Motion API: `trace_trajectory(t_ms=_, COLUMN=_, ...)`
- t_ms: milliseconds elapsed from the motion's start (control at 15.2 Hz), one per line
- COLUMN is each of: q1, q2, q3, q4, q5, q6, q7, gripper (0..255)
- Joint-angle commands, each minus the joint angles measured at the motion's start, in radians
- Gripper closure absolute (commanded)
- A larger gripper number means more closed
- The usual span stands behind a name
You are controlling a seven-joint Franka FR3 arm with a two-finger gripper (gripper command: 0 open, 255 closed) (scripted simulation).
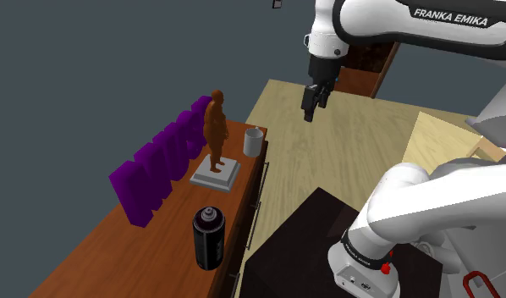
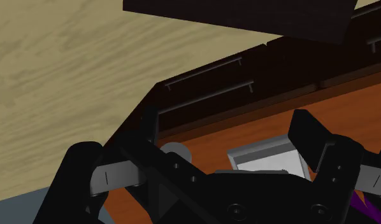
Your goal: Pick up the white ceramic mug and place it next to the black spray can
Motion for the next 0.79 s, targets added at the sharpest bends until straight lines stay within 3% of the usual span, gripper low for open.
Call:
trace_trajectory(t_ms=0, q1=0.000, q2=0.000, q3=0.000, q4=0.000, q5=0.000, q6=0.000, q7=0.000, gripper=0)
trace_trajectory(t_ms=726, q1=-0.031, q2=0.293, q3=-0.020, q4=-0.054, q5=0.023, q6=0.398, q7=0.094, gripper=0)
